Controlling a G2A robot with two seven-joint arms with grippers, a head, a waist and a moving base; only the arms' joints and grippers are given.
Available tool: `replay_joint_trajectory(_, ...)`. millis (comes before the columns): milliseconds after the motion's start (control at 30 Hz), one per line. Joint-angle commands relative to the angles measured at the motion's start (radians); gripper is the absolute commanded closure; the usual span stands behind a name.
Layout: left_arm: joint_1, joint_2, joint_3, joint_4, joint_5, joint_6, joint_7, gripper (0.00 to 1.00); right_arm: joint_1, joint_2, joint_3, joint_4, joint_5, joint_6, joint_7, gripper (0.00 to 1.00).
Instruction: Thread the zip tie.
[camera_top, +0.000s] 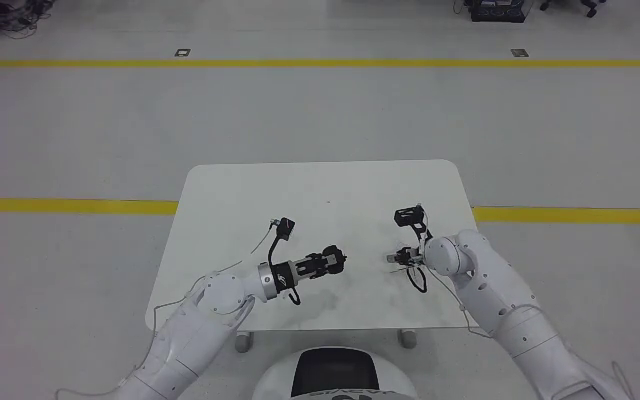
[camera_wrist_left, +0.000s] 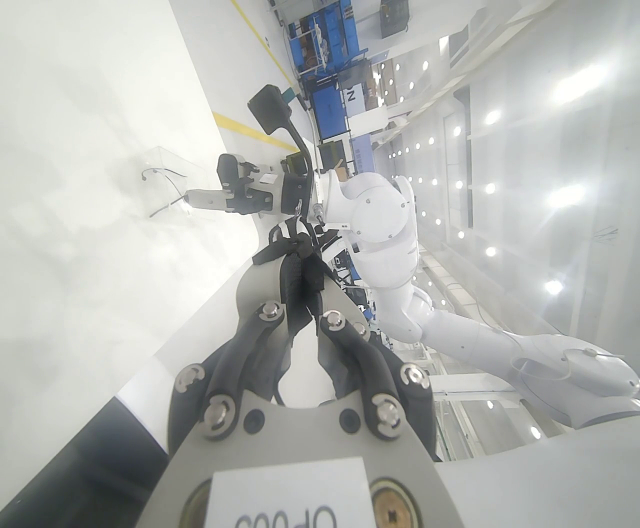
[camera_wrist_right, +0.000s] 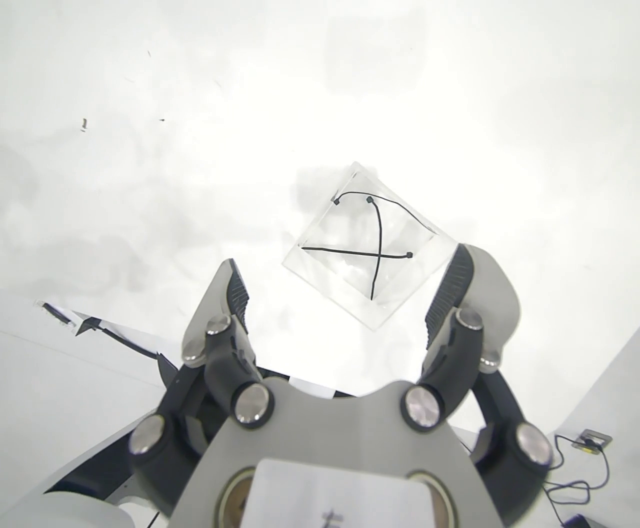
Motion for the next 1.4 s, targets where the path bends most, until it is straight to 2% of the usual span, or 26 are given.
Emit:
replay_joint_trajectory(0,0.000,0.000,0.000,0.000,0.000,0.000,0.000,1.00,0.001,-0.002,-0.001,0.006,0.003,0.008,-0.004,0.46)
replay_joint_trajectory(33,0.000,0.000,0.000,0.000,0.000,0.000,0.000,1.00,0.002,-0.003,-0.003,0.009,0.003,0.013,-0.006,0.51)
replay_joint_trajectory(333,0.000,0.000,0.000,0.000,0.000,0.000,0.000,1.00,0.019,-0.015,-0.018,0.056,0.007,0.026,-0.028,0.68)
replay_joint_trajectory(500,0.000,0.000,0.000,0.000,0.000,0.000,0.000,1.00,0.034,-0.023,-0.030,0.096,0.015,0.025,-0.035,0.67)
replay_joint_trajectory(800,0.000,0.000,0.000,0.000,0.000,0.000,0.000,1.00,0.068,-0.041,-0.064,0.164,0.012,0.038,-0.037,0.75)
replay_joint_trajectory(1133,0.000,0.000,0.000,0.000,0.000,0.000,0.000,1.00,0.102,-0.060,-0.097,0.230,0.007,0.049,-0.033,0.75)
replay_joint_trajectory(1233,0.000,0.000,0.000,0.000,0.000,0.000,0.000,1.00,0.110,-0.066,-0.105,0.243,0.004,0.056,-0.031,0.71)
replay_joint_trajectory(1367,0.000,0.000,0.000,0.000,0.000,0.000,0.000,1.00,0.117,-0.071,-0.110,0.259,0.005,0.060,-0.026,0.71)
